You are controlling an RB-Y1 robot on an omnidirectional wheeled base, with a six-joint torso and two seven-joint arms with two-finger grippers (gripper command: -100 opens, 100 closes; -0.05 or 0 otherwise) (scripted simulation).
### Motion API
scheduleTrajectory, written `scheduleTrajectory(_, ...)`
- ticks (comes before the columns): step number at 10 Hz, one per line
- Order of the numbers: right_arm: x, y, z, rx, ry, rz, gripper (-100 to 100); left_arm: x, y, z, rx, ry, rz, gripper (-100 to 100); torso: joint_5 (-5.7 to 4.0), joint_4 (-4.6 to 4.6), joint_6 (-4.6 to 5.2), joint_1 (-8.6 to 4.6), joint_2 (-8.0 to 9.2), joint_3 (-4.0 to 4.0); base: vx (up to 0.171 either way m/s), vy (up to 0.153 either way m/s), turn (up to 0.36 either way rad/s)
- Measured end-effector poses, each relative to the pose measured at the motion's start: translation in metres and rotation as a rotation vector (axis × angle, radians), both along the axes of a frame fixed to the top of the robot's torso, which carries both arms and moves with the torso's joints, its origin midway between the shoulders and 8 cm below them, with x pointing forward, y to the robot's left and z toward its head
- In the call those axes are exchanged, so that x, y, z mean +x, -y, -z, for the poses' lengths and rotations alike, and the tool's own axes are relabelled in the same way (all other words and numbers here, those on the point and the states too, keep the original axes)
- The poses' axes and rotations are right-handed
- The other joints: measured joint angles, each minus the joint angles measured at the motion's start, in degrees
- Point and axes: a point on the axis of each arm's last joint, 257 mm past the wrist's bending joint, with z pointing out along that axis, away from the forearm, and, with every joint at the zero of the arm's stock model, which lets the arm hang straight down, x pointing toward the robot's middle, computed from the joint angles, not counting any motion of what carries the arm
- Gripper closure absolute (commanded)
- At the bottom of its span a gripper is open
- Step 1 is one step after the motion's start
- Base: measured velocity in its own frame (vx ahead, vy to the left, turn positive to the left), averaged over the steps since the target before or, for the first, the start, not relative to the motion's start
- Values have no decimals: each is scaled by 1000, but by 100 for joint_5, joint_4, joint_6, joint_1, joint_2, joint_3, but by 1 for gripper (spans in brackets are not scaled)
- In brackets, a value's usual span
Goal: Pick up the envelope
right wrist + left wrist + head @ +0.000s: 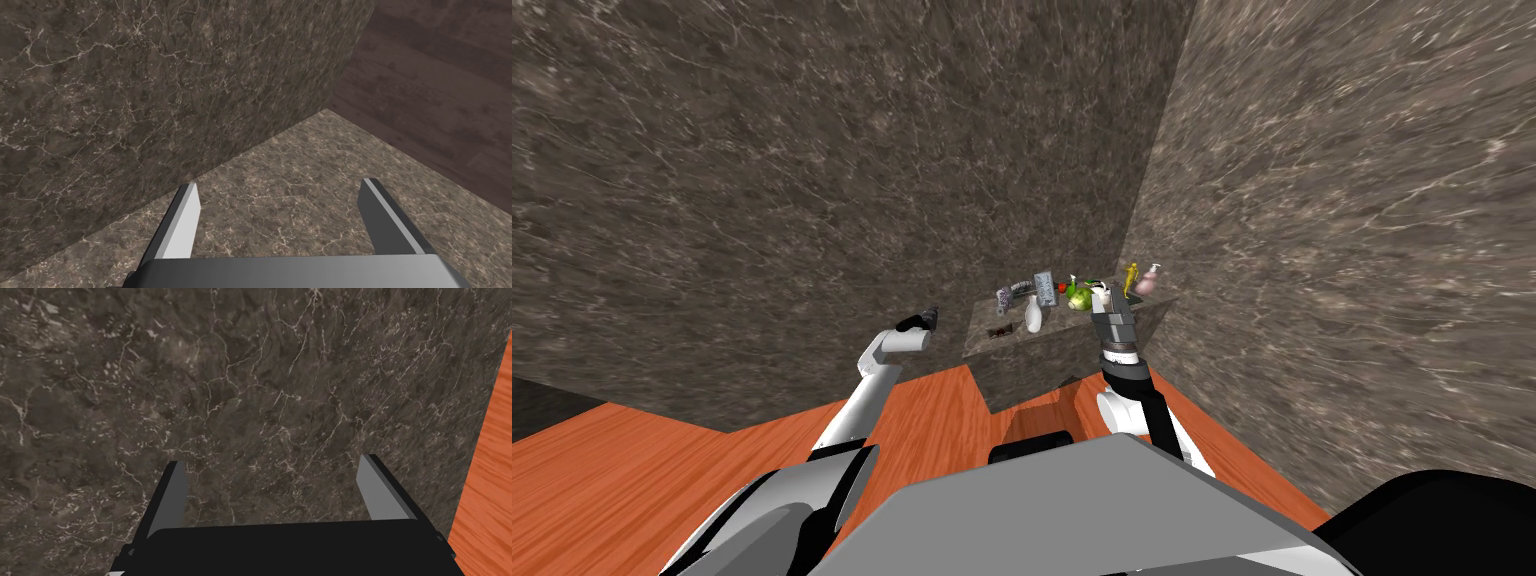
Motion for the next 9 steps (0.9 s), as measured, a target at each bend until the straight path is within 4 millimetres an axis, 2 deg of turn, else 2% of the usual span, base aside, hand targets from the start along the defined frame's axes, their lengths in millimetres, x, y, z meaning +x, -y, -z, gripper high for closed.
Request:
scheduleTrajectory(1,0,0,0,0,0,0,0,-1,-4,8,-4,-28,-13,-100,2,-1,0,9,0,0,1,-40,-24)
scheduleTrajectory(4,0,0,0,0,0,0,0,2,-26,12,-16,-108,-65,-100,-1,-1,1,-6,-6,-3,12,-55,-16)
scheduleTrajectory(5,0,0,0,0,0,0,0,-2,-33,21,-22,-143,-84,-100,0,-2,-1,-3,-4,-3,1,-22,6)
scheduleTrajectory(9,0,0,0,0,0,0,0,-8,-48,34,-46,-242,-134,-100,2,-1,-1,8,-3,-2,12,-43,-19)
